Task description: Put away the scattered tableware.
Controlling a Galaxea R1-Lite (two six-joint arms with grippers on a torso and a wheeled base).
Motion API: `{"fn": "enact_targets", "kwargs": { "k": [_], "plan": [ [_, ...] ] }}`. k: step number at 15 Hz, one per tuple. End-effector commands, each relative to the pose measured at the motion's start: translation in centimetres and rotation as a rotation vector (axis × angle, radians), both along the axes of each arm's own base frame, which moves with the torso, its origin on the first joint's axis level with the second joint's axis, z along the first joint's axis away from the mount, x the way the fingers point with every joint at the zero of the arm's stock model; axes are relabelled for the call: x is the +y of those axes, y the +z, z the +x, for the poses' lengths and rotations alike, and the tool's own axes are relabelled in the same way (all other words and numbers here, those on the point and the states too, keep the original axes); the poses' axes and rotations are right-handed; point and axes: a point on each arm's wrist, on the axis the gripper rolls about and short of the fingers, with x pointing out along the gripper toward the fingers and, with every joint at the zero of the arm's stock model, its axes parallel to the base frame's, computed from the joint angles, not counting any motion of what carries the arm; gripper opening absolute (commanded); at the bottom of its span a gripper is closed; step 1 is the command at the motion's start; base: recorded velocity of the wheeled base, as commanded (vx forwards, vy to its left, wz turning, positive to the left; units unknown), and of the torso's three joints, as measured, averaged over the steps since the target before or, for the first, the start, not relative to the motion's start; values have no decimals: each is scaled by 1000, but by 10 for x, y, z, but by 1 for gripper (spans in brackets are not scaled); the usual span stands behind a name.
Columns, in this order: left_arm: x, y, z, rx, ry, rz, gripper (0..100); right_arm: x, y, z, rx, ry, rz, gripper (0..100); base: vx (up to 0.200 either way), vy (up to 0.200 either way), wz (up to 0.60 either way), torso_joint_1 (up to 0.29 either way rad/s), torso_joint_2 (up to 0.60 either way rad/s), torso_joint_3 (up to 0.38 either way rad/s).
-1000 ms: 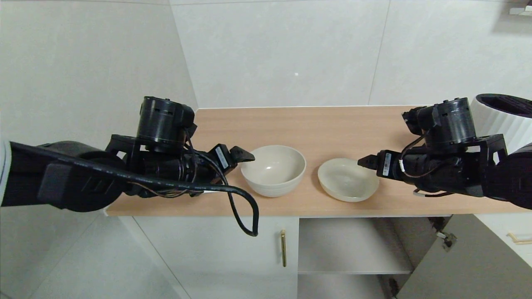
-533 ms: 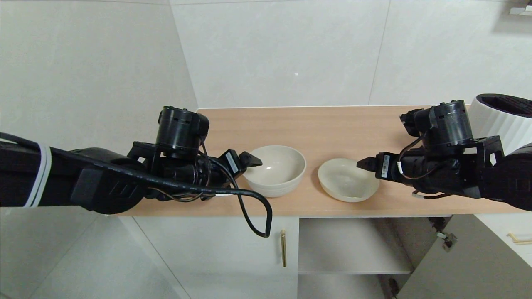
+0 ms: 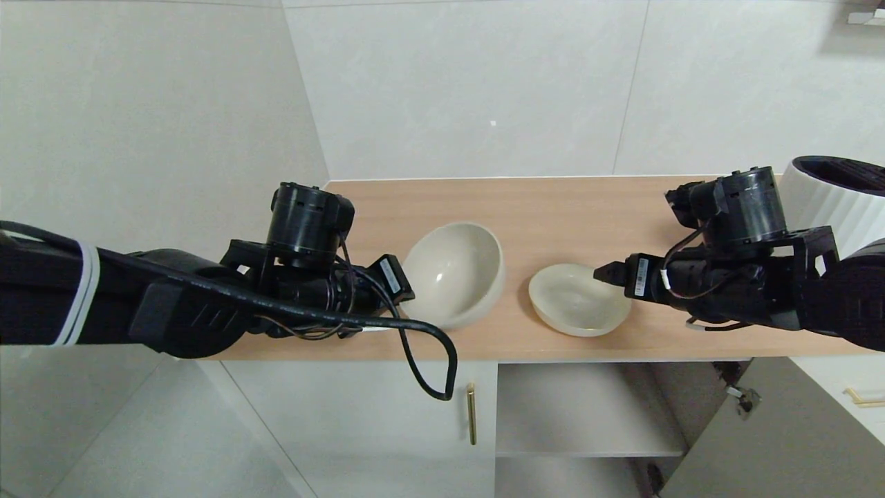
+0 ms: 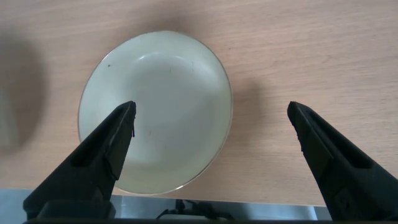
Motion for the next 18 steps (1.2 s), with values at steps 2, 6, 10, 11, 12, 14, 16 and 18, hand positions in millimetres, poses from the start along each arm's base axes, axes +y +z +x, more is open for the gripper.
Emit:
{"fn": "enact_targets", "kwargs": {
  "k": [2, 6, 10, 11, 12, 14, 16, 18],
  "plan": [
    [0, 2, -1, -6, -1, -4, 0, -1, 0, -1, -1, 0, -3, 100, 0, 0, 0, 0, 0, 0],
    [1, 3, -2, -7, -1, -4, 0, 1, -4, 1, 1, -37, -37, 100, 0, 0, 0, 0, 0, 0],
    [1, 4, -2, -10, -1, -6, 0, 2, -13, 6, 20, -46, -72, 100, 0, 0, 0, 0, 0, 0],
    [1, 5, -2, -10, 0, -8, 0, 5, -23, 11, 47, -47, -88, 100, 0, 0, 0, 0, 0, 0],
    [1, 5, -2, -11, -1, -7, 0, 6, -28, 14, 59, -48, -95, 100, 0, 0, 0, 0, 0, 0],
    [1, 5, -2, -10, 0, -8, 0, 7, -33, 16, 72, -47, -102, 100, 0, 0, 0, 0, 0, 0],
    [1, 5, -2, -10, 0, -8, 0, 8, -37, 18, 83, -48, -107, 100, 0, 0, 0, 0, 0, 0],
    [1, 5, -3, -12, 0, -8, 0, 9, -37, 18, 82, -46, -106, 100, 0, 0, 0, 0, 0, 0]
  ]
}}
